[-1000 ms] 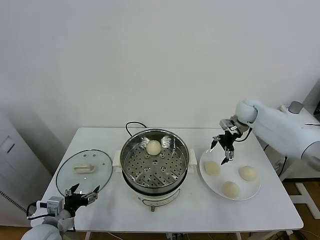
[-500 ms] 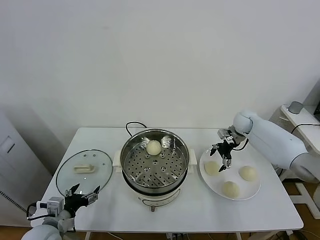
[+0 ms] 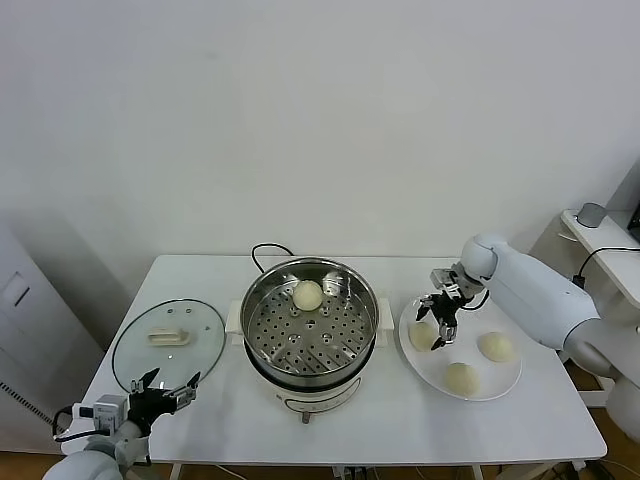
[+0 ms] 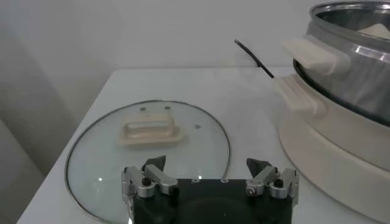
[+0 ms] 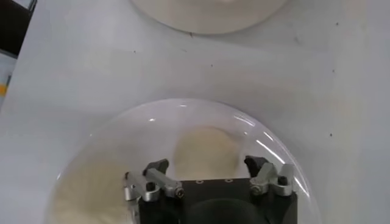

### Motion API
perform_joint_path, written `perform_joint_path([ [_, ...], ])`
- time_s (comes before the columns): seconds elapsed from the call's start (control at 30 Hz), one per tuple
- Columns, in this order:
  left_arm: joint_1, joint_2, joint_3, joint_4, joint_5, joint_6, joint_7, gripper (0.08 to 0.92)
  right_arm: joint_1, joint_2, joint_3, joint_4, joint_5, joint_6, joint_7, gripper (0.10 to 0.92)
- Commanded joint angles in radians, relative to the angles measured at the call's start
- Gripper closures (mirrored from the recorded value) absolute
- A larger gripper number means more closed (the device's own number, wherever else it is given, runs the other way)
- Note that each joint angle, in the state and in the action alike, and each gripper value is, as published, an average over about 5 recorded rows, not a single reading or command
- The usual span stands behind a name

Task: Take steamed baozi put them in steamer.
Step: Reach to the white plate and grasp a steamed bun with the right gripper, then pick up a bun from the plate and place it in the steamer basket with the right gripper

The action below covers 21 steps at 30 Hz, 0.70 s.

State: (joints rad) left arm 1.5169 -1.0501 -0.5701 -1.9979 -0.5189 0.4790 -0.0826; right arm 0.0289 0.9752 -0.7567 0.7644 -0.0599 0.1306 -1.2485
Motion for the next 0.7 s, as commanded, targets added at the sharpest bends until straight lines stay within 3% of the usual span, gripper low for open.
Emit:
perform_joint_path([
  [0.03, 0.003, -0.002, -0.002, -0.007, 0.001, 0.002, 0.0, 0.177, -0.022, 0.012, 0.031, -0.01, -0.041, 0.004, 0.009, 0.359],
  [0.4, 0.002, -0.008, -0.003, -0.014, 0.003, 0.011, -0.004, 0.177, -0.01, -0.014, 0.033, 0.023, -0.044, 0.003, -0.001, 0.498],
  [0.7, -0.008, -0.029, 0.001, -0.017, 0.027, 0.025, -0.01, 0.177, 0.194, -0.107, -0.177, 0.164, 0.176, -0.077, -0.055, 0.516],
])
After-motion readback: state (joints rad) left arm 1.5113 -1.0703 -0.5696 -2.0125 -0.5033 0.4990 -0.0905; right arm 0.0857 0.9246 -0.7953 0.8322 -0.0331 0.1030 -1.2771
